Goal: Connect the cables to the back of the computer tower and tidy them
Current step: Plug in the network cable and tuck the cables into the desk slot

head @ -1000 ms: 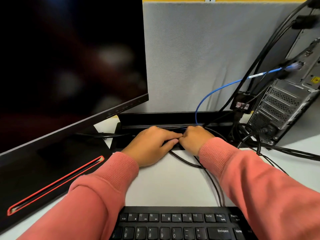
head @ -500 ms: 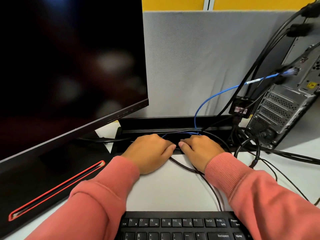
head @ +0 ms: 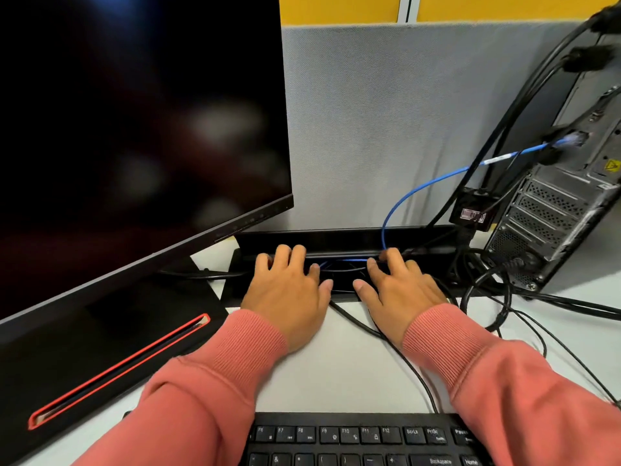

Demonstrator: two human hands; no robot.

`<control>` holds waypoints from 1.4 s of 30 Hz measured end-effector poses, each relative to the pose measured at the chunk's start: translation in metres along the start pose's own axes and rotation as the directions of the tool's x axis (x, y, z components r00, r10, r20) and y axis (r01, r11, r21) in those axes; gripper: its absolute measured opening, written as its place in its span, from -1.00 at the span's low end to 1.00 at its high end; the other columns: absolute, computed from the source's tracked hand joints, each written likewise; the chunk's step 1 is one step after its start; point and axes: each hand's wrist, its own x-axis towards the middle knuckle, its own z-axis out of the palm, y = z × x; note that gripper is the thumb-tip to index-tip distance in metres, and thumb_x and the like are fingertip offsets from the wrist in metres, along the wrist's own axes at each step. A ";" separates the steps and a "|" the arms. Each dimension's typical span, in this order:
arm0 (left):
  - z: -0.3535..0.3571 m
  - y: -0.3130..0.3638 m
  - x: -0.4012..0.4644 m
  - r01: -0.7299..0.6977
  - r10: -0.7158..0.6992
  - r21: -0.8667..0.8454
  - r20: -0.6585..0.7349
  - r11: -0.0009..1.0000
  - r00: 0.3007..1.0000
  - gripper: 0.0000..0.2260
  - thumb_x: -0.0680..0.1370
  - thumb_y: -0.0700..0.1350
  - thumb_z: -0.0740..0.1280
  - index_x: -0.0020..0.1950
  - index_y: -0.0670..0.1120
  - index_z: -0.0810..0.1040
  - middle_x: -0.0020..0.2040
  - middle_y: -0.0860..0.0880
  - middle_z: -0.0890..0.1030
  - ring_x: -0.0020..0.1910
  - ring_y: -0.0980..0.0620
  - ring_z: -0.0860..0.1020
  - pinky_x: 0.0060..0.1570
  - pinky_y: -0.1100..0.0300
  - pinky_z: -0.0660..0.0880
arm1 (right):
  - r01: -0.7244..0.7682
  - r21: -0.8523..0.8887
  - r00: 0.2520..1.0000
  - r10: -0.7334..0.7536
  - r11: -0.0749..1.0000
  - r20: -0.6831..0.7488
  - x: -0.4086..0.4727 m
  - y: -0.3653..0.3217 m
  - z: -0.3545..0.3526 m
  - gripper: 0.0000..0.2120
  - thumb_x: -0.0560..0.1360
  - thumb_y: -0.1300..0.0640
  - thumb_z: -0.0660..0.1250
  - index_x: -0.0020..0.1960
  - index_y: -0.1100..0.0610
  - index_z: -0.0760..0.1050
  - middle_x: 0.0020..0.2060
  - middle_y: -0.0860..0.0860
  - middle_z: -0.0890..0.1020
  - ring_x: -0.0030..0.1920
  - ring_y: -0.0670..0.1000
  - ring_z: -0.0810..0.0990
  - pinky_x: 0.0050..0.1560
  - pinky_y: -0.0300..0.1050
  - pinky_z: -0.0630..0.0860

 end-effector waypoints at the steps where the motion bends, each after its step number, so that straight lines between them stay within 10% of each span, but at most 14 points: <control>1: 0.001 0.000 0.001 0.015 -0.015 0.011 0.017 1.000 1.000 -0.30 0.61 0.18 -0.33 0.52 0.04 0.41 0.37 -0.05 0.34 0.31 -0.11 0.30 0.24 -0.07 0.25 | 0.005 0.004 1.000 -0.005 1.000 -0.008 0.000 0.000 0.000 -0.38 0.64 -0.26 -0.08 0.56 0.06 0.23 0.37 -0.03 0.23 0.30 0.11 0.37 0.30 0.07 0.37; 10: 0.006 -0.011 0.006 -0.030 0.028 -0.061 -0.029 0.998 0.999 -0.37 0.65 0.20 -0.25 0.45 0.06 0.48 0.33 0.00 0.30 0.29 -0.08 0.28 0.27 -0.06 0.23 | -0.006 -0.017 0.997 0.007 1.000 0.075 -0.001 -0.001 -0.004 -0.42 0.64 -0.28 -0.07 0.16 0.11 0.53 0.18 -0.06 0.38 0.19 0.09 0.47 0.20 -0.01 0.39; 18: -0.003 -0.003 0.000 -0.093 0.092 -0.010 -0.029 0.996 0.995 -0.18 0.57 0.22 -0.39 0.38 -0.02 0.55 0.18 0.00 0.57 0.20 -0.05 0.45 0.26 -0.01 0.30 | -0.069 -0.085 0.970 0.087 0.994 0.227 0.002 -0.013 -0.017 -0.28 0.63 -0.31 -0.17 0.34 0.13 0.53 0.53 0.09 0.34 0.42 0.19 0.42 0.38 0.09 0.32; 25: 0.008 0.000 0.004 -0.053 0.058 -0.092 0.059 0.994 0.997 -0.14 0.48 0.25 -0.48 0.62 0.04 0.24 0.50 0.09 0.46 0.50 0.00 0.32 0.42 -0.03 0.21 | -0.089 -0.086 0.909 0.116 0.992 0.401 0.027 -0.016 -0.018 -0.25 0.60 -0.37 -0.17 0.63 0.06 0.08 0.62 0.06 0.15 0.59 0.13 0.17 0.53 0.18 0.13; 33: -0.002 -0.015 0.004 -0.033 0.035 -0.252 0.000 0.967 0.999 -0.22 0.48 0.36 -0.32 0.46 0.17 0.46 0.37 0.19 0.55 0.39 0.10 0.39 0.51 -0.16 -0.03 | 0.167 0.249 0.985 -0.171 0.954 -0.006 -0.026 0.010 -0.040 -0.72 0.62 0.16 0.18 0.22 0.06 0.62 0.23 -0.01 0.62 0.30 0.04 0.53 0.33 -0.10 0.41; 37: -0.005 -0.018 -0.005 -0.112 0.168 -0.381 0.117 0.918 0.979 -0.35 0.52 0.49 -0.05 0.51 0.26 0.37 0.45 0.19 0.46 0.52 0.13 0.25 0.55 -0.20 -0.15 | 0.178 0.217 0.980 -0.193 0.960 0.051 -0.054 0.028 -0.046 -0.49 0.49 0.34 0.25 0.35 -0.04 0.57 0.40 -0.14 0.50 0.40 -0.09 0.45 0.46 -0.17 0.33; 42: 0.001 -0.026 -0.001 -0.157 0.208 -0.488 0.050 0.858 0.977 -0.62 0.64 0.27 0.17 0.44 0.28 0.47 0.36 0.24 0.50 0.43 0.17 0.35 0.47 0.07 0.02 | 0.226 0.060 0.972 -0.229 0.972 0.051 -0.057 0.036 -0.046 -0.75 0.58 0.25 0.31 0.18 0.09 0.66 0.25 -0.11 0.59 0.27 -0.05 0.55 0.27 -0.10 0.50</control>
